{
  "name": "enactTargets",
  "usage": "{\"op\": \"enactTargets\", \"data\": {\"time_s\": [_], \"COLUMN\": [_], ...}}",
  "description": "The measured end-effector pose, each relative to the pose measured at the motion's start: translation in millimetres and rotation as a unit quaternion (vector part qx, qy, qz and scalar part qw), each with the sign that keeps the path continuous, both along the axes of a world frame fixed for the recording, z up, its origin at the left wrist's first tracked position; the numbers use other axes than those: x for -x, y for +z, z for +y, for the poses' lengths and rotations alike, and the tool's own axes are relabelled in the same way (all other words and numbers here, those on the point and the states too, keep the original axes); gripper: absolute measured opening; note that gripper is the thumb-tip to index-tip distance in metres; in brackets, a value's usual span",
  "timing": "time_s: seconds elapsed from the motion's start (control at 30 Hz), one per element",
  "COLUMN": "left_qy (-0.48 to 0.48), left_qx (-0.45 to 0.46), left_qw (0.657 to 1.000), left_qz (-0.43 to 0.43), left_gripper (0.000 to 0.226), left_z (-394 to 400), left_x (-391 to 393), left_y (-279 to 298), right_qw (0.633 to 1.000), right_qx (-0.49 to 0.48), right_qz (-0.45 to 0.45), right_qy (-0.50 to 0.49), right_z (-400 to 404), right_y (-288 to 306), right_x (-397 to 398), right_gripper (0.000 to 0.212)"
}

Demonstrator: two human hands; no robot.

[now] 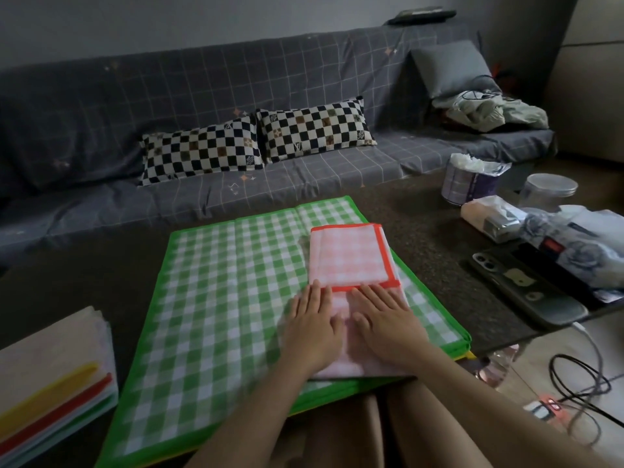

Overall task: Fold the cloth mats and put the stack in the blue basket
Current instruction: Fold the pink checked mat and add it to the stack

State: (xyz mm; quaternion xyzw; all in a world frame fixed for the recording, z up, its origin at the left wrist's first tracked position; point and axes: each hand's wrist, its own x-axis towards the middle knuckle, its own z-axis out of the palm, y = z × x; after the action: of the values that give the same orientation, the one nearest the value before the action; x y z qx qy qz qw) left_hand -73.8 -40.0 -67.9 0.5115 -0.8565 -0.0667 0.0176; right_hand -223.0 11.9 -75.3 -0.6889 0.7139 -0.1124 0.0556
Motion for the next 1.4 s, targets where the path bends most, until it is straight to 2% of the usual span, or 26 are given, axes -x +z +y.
{"op": "enactTargets", "data": {"time_s": [0.07,0.17,0.27,0.3,0.37,0.43,0.5,0.6,0.67,0.73,0.87,1.0,1.1,1.17,1.3,1.4], "left_qy": [0.001,-0.004,-0.005,-0.011,-0.038,-0.062,-0.051,0.057,0.116,0.164,0.239,0.275,0.282,0.282,0.292,0.302], "left_qx": [0.000,-0.007,-0.002,0.009,0.049,0.087,0.086,0.015,-0.006,-0.013,-0.037,-0.090,-0.123,-0.140,-0.163,-0.167], "left_qw": [1.000,1.000,1.000,1.000,0.998,0.994,0.987,0.961,0.944,0.934,0.917,0.869,0.841,0.832,0.811,0.791], "left_qz": [-0.010,-0.010,-0.012,-0.016,-0.019,0.023,0.126,0.271,0.309,0.317,0.316,0.402,0.446,0.458,0.480,0.506], "left_gripper": [0.060,0.061,0.062,0.062,0.064,0.061,0.052,0.029,0.025,0.030,0.026,0.015,0.015,0.010,0.022,0.015], "left_z": [-1,0,1,0,-4,-9,-14,-19,-25,-33,-56,-70,-71,-72,-76,-76], "left_x": [0,-1,-1,0,1,4,10,18,24,29,30,26,25,25,23,23], "left_y": [0,2,4,4,8,12,12,18,20,22,20,15,15,18,20,18], "right_qw": [0.999,0.995,0.992,0.993,0.995,0.992,0.987,0.969,0.947,0.921,0.887,0.851,0.853,0.853,0.842,0.829], "right_qx": [-0.007,-0.039,-0.041,-0.031,0.058,0.122,0.094,0.072,0.077,0.080,0.087,0.110,0.094,0.078,0.048,0.066], "right_qz": [0.008,0.005,0.026,0.044,0.056,-0.014,-0.129,-0.215,-0.266,-0.309,-0.329,-0.359,-0.350,-0.355,-0.393,-0.430], "right_qy": [-0.036,-0.089,-0.114,-0.102,-0.058,-0.011,-0.006,-0.096,-0.163,-0.224,-0.313,-0.368,-0.375,-0.375,-0.367,-0.351], "right_z": [0,2,2,1,0,-4,-7,-17,-29,-42,-56,-61,-65,-67,-64,-60], "right_y": [-3,3,8,10,14,11,14,23,28,29,23,18,19,21,30,32], "right_x": [11,22,24,23,20,21,23,29,33,36,38,42,43,44,49,51], "right_gripper": [0.085,0.061,0.059,0.058,0.051,0.044,0.039,0.033,0.026,0.023,0.020,0.017,0.006,0.008,0.014,0.023]}}
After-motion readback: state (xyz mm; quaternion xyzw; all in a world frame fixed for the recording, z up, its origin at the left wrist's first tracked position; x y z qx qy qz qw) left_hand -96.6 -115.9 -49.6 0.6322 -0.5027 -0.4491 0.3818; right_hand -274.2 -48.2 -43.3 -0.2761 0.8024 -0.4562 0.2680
